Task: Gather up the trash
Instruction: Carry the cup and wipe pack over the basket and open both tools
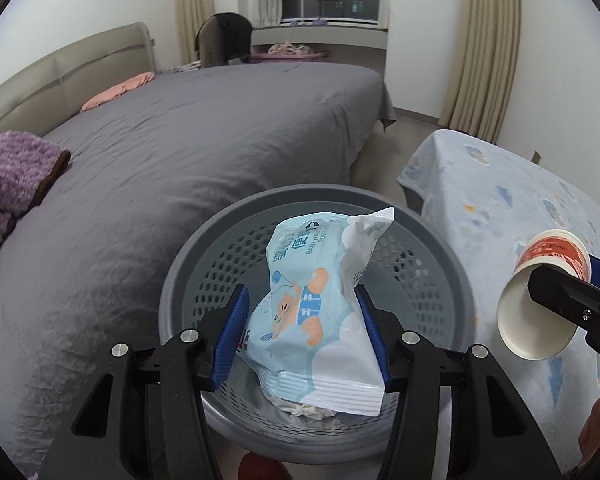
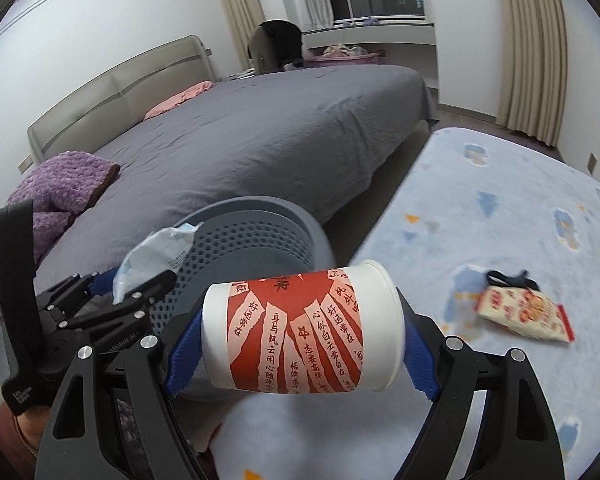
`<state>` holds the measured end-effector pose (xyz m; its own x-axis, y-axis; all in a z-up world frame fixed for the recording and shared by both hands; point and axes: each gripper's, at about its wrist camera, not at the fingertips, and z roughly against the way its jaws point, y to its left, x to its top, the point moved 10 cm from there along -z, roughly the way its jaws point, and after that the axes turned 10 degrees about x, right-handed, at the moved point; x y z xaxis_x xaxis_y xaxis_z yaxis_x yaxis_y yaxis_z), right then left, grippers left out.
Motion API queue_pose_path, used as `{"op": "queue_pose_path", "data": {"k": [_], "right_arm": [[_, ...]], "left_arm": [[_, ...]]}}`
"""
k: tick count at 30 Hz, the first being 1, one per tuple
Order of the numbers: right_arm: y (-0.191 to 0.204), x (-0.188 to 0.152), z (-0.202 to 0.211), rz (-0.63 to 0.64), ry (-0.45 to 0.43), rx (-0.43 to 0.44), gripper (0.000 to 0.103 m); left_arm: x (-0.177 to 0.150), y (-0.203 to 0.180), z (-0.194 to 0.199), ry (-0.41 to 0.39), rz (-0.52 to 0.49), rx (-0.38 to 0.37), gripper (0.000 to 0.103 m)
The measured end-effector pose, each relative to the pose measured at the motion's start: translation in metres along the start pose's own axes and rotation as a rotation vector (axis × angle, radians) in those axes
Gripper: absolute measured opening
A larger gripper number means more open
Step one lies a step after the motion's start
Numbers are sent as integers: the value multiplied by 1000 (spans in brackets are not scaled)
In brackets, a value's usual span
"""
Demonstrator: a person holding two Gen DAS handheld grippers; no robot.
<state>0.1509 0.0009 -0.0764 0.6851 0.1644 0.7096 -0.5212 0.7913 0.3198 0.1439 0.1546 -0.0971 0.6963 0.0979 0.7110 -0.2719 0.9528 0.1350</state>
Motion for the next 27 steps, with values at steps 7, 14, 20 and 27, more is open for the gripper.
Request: {"op": "queue_pose_path", "data": {"k": [7, 14, 20, 27], "right_arm": [[21, 17, -40, 27, 30, 47, 80], [32, 23, -65, 50, 66, 73, 81], [26, 22, -72, 29, 81, 68, 81], [23, 18, -70, 38, 75, 36, 81]], "left_arm": [[-3, 24, -18, 47, 68, 30, 52], [-2, 34, -24, 64, 96, 39, 56], [-2, 43, -25, 64, 114, 57, 73], [-2, 45, -25, 65, 116, 72, 79]]}}
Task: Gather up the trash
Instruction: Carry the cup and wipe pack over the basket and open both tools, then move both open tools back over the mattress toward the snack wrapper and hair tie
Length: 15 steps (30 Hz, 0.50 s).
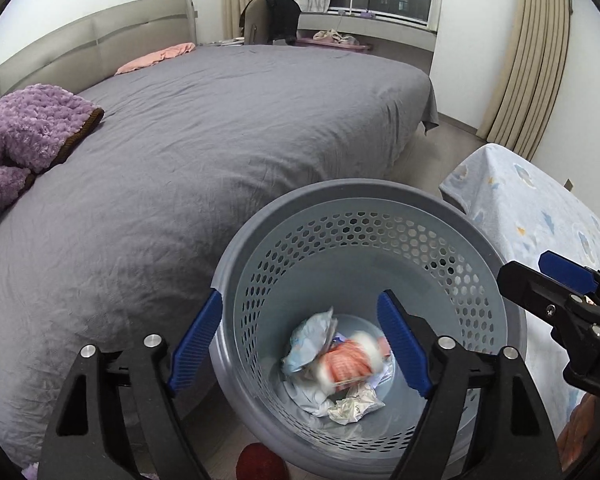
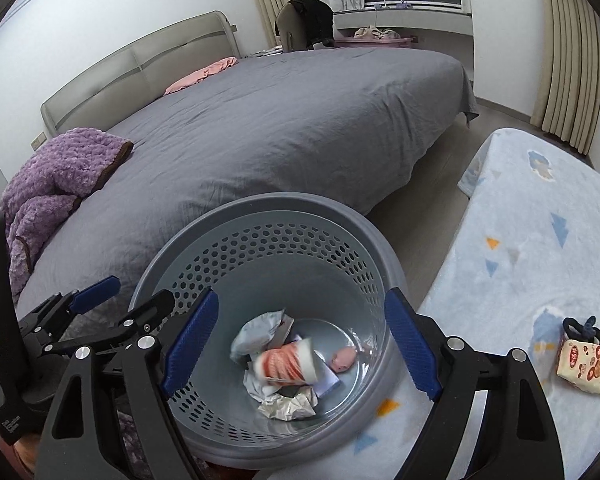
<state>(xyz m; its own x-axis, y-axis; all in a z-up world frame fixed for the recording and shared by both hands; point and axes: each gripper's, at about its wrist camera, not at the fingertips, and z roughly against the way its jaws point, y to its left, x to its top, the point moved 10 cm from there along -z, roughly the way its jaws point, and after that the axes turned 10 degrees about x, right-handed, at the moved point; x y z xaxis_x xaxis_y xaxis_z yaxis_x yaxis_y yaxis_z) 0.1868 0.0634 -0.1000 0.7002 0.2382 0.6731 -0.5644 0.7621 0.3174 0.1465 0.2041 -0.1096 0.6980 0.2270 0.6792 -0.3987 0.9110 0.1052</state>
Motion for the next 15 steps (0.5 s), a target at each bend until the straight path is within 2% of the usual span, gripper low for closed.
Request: {"op": "queue_pose_path", "data": {"k": [9, 15], "right_arm": [[-5, -5, 7, -11, -11, -22, 81], [-14, -10, 18, -23, -23, -57, 81]], "left_arm": [[2, 2, 3, -16, 4, 7, 89], [3, -2, 6, -24, -4, 4, 91]]}}
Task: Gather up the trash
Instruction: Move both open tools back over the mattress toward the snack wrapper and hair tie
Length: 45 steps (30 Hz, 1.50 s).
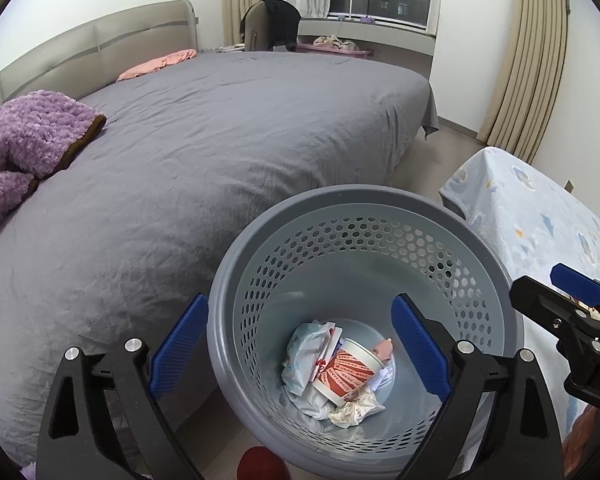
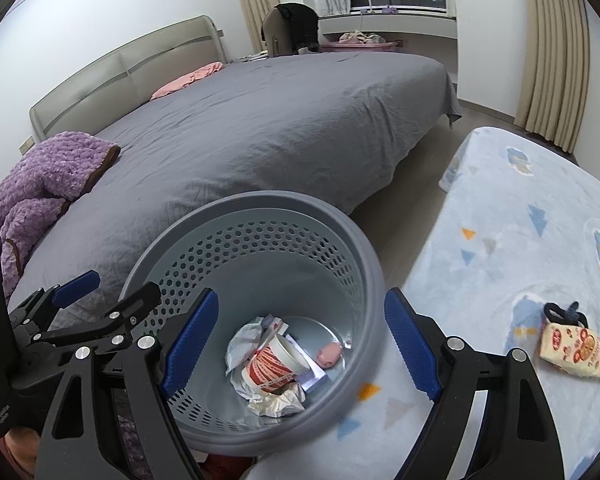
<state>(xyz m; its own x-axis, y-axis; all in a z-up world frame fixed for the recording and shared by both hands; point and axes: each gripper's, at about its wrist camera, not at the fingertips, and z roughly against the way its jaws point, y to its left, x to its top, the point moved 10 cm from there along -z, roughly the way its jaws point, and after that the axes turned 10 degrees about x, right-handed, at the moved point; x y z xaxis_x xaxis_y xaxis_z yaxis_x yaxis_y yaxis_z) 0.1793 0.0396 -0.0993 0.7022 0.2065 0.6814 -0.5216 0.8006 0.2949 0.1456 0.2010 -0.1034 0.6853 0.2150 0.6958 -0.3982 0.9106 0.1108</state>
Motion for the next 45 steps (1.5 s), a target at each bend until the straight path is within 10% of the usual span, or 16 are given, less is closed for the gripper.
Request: {"op": "queue_pose_path", "data": {"k": [24, 45], "right_arm": [[-156, -70, 91, -321, -45, -345, 81], [-204, -55, 64, -351, -6, -571, 81]], "left_arm": [[2, -117, 37, -46, -115, -162, 93], [2, -149, 28, -23, -141, -194, 93]]}}
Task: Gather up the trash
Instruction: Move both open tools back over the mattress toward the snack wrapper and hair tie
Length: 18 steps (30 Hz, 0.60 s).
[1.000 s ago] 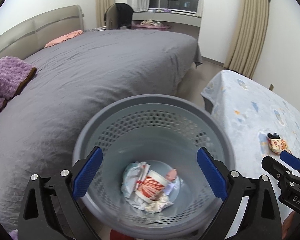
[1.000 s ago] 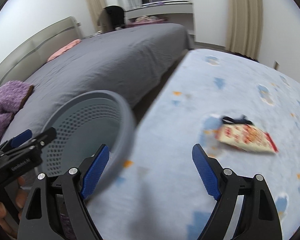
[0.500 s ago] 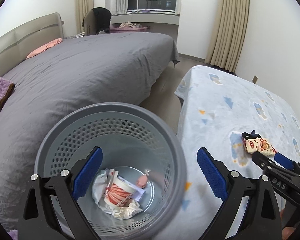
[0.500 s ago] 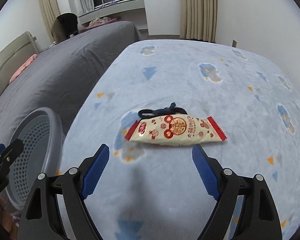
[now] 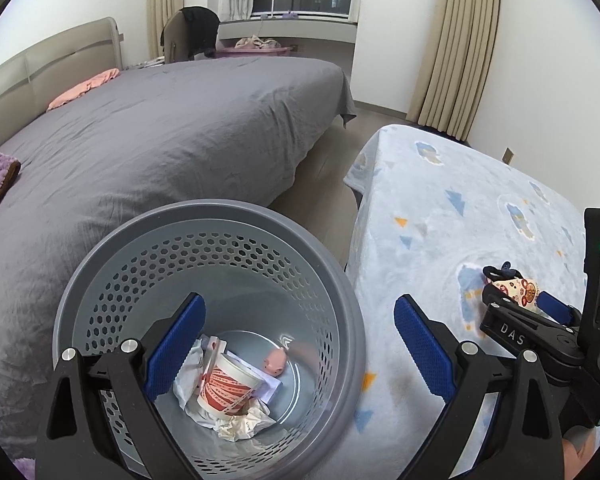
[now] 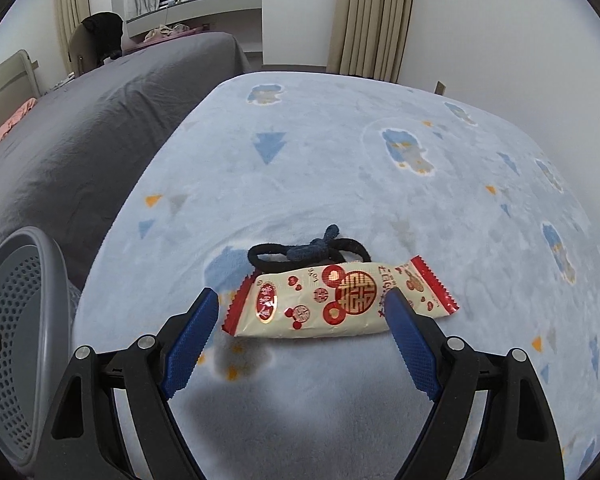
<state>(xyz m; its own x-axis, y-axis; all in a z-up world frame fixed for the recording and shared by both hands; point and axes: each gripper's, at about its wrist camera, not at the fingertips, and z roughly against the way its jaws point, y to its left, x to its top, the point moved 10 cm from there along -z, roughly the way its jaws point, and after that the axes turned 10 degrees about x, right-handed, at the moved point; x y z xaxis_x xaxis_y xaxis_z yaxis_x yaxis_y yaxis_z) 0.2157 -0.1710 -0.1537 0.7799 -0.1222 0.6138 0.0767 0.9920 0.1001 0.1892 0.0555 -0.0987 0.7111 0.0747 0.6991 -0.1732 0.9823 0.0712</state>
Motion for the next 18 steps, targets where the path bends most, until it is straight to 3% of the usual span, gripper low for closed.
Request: {"op": "queue_pose_path", "data": {"k": [8, 18], "right_arm": [[-29, -11, 17, -26, -3, -24, 81], [-104, -36, 49, -130, -11, -91, 81]], "left_arm": [[0, -3, 2, -6, -10, 2, 93], [-3, -19, 12, -26, -44, -9, 93]]}}
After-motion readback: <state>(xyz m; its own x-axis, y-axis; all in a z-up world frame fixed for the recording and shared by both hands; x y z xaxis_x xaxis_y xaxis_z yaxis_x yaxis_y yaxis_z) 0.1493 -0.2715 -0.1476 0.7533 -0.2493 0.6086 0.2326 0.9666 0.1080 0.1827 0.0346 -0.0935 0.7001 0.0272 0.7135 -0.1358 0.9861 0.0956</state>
